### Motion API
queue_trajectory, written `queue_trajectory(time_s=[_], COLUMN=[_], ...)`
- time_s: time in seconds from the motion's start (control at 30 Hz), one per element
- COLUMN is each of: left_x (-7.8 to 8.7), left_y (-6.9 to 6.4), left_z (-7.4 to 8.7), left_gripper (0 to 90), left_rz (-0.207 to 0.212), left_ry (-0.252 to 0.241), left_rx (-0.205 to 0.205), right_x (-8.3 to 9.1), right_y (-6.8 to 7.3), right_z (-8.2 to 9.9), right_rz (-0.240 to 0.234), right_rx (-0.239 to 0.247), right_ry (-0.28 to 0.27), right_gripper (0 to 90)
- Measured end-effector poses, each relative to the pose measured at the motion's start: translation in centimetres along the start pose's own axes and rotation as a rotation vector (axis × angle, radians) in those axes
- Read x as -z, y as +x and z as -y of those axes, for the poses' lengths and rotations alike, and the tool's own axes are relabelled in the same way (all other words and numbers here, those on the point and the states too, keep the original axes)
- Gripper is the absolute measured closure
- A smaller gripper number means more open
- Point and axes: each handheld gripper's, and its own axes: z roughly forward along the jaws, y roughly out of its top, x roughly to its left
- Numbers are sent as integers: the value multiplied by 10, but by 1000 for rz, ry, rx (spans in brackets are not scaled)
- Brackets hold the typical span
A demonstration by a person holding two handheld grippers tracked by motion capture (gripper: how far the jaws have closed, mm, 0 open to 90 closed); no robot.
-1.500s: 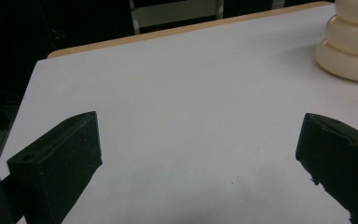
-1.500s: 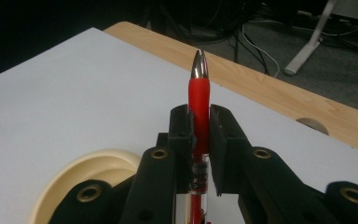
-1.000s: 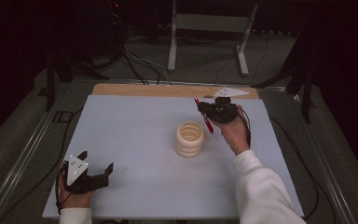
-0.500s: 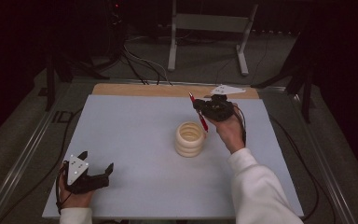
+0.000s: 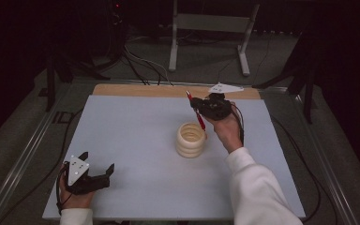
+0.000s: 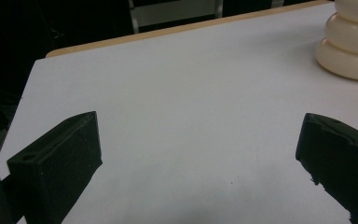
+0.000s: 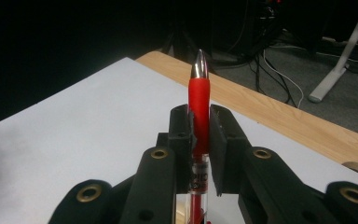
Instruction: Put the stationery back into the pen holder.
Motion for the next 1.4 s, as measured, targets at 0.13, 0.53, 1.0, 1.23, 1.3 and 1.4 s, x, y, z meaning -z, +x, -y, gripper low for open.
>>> queue_trajectory(time_s=[0.13,0.53,1.0,1.23,1.3,1.4], left_x=[0,-1,-1,-1,-1,-2], left_y=[0,0,-1,-1,-1,-1], left_z=[0,-1,-1,-1,-1,-1], left_gripper=[7,7,7,7,7,7], left_rz=[1,4,6,7,6,6], left_ry=[-1,-1,0,0,2,2], left_rx=[0,-2,-3,-4,-5,-5], right_x=[-3,-12,-19,-23,-24,-26], right_y=[3,12,16,16,16,18], right_z=[1,8,27,39,41,49], right_rz=[-8,-24,-28,-30,-32,-33], right_rx=[3,9,23,24,26,38], right_ry=[-2,6,40,68,72,97], right_gripper=[806,806,803,800,800,799])
